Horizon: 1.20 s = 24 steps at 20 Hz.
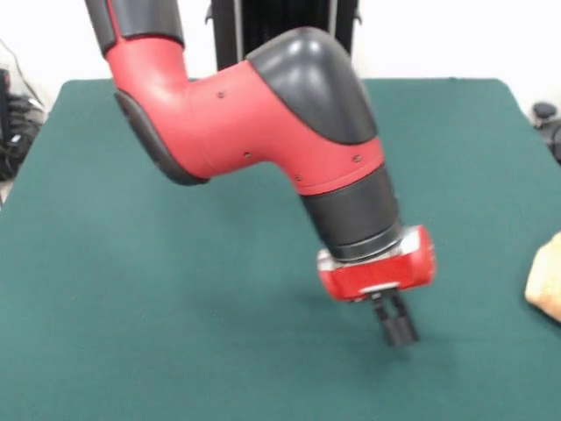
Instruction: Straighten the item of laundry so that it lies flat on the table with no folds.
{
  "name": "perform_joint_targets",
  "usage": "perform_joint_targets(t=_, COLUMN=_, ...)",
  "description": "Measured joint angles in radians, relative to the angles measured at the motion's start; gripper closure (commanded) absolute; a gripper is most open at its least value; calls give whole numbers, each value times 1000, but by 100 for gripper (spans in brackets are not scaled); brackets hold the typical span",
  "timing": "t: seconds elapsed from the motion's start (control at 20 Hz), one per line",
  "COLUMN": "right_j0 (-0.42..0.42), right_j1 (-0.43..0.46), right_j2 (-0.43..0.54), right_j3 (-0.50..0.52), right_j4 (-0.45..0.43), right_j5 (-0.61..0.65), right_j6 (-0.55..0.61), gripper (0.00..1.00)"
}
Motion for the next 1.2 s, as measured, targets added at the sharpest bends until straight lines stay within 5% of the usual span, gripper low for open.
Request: perform_joint_targets(t=1.2, right_j0=-15, right_j1=100, right_j2=235, right_j3=235, right_j4=130, right_j5=17, right_j6=0, gripper=100)
